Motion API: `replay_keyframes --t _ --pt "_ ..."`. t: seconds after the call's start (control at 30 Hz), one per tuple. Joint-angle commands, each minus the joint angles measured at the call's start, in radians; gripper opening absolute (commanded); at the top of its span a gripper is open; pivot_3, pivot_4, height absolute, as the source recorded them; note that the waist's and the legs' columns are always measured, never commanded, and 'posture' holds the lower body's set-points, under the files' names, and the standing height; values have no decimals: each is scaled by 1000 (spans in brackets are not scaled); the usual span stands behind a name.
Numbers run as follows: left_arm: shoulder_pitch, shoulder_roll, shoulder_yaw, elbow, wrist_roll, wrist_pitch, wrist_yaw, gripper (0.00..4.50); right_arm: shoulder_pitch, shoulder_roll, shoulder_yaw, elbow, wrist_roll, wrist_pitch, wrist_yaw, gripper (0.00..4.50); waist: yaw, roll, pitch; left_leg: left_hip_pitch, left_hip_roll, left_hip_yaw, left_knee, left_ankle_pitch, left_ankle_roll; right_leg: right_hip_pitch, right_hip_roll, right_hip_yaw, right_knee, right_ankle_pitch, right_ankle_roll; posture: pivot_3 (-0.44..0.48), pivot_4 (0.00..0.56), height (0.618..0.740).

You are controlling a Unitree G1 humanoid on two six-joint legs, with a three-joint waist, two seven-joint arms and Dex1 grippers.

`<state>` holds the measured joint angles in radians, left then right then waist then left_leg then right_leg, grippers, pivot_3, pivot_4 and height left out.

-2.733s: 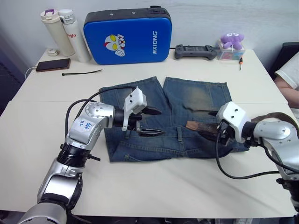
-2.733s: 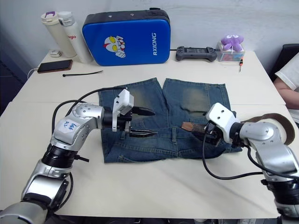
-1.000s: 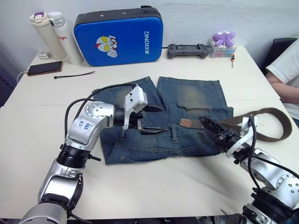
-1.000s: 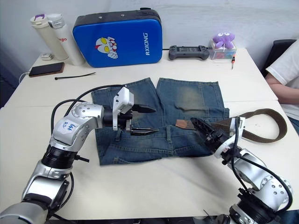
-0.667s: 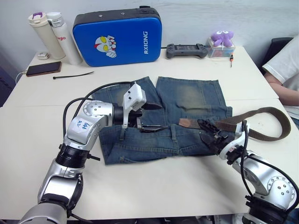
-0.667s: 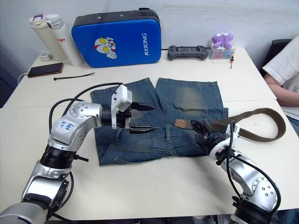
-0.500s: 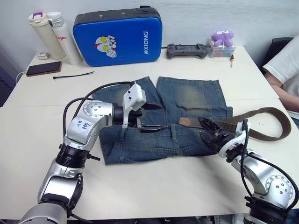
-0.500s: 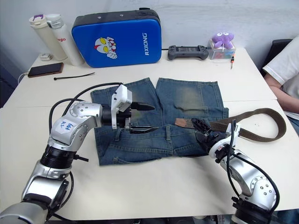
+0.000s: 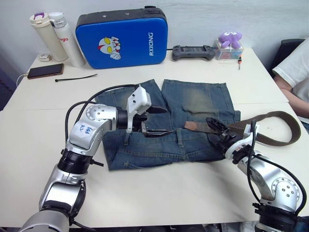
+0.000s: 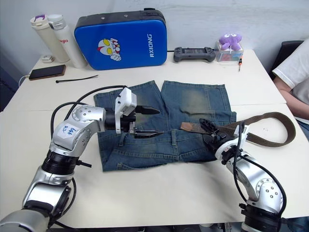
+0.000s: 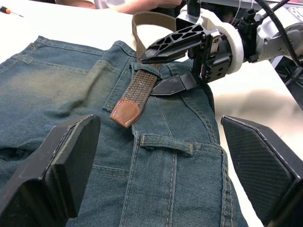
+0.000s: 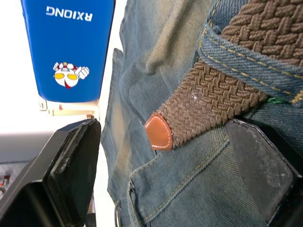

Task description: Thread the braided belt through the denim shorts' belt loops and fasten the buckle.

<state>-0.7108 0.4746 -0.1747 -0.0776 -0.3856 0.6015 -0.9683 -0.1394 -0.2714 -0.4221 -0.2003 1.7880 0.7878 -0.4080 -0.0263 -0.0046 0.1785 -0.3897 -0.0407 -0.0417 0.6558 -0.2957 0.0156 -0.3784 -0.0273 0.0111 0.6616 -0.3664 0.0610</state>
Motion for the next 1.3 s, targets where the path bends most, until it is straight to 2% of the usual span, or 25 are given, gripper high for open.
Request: replay_keyframes --t 0.03,0.27,0.37,0.4,0.43,0.57,0.63,0.87,1.03,1.13,1.2,1.3 --pt "-7 3 15 -38 -3 -12 7 4500 8 16 13 6 -33 -55 -27 4469 0 0 0 0 0 0 0 0 0 0 0 0 0 0 0 0 150 739" --pt "-6 5 9 -32 3 -21 8 4500 13 39 31 4 -47 -104 -4 4469 0 0 0 1 0 0 0 0 0 1 0 0 0 0 0 0 150 739" --pt "-8 5 7 -28 7 -24 8 4500 23 46 43 2 -43 -103 18 3755 0 0 0 1 0 0 0 0 0 1 0 0 -1 0 0 0 150 739" --pt "-8 5 7 -27 9 -24 8 4500 28 48 48 0 -47 -102 26 3166 0 0 0 1 0 0 0 0 0 1 0 0 -1 0 0 0 150 739" --pt "-8 5 7 -26 10 -25 8 4500 33 53 51 -3 -53 -104 31 2856 0 0 0 1 0 0 0 0 0 1 0 0 -1 0 0 0 150 739" --pt "-11 7 5 -17 20 -32 6 4500 36 79 56 1 -72 -132 54 842 -2 0 0 1 0 0 -1 0 0 1 0 0 -1 0 0 0 150 739" --pt "-11 7 5 -15 24 -33 6 4500 40 100 57 2 -77 -147 69 122 -2 -1 -1 2 0 0 -1 0 0 1 0 0 -1 0 0 0 150 739" --pt "-3 8 5 -20 32 -33 5 4500 127 93 94 -58 -22 -75 181 122 -1 -1 -1 2 0 0 -3 0 0 1 0 0 -1 0 0 0 150 739" --pt "0 9 3 -23 36 -33 4 4500 185 -16 79 -76 59 7 266 122 0 -1 0 2 0 -1 -4 0 0 1 0 0 -2 0 0 0 150 739" --pt "-4 5 -3 -20 39 -35 4 4500 185 -120 59 -26 116 78 337 122 0 -1 0 2 0 0 -4 0 0 1 0 0 -3 0 0 0 150 739" --pt "-4 5 -8 -22 39 -36 -1 4500 173 -206 58 65 76 133 388 122 1 -2 0 2 0 0 -3 0 0 1 0 0 -3 0 0 0 150 739" --pt "4 16 -6 -28 43 -37 -2 4500 120 -257 33 196 56 137 436 122 3 -2 0 2 0 0 -3 0 1 2 0 0 -3 0 0 0 150 739"
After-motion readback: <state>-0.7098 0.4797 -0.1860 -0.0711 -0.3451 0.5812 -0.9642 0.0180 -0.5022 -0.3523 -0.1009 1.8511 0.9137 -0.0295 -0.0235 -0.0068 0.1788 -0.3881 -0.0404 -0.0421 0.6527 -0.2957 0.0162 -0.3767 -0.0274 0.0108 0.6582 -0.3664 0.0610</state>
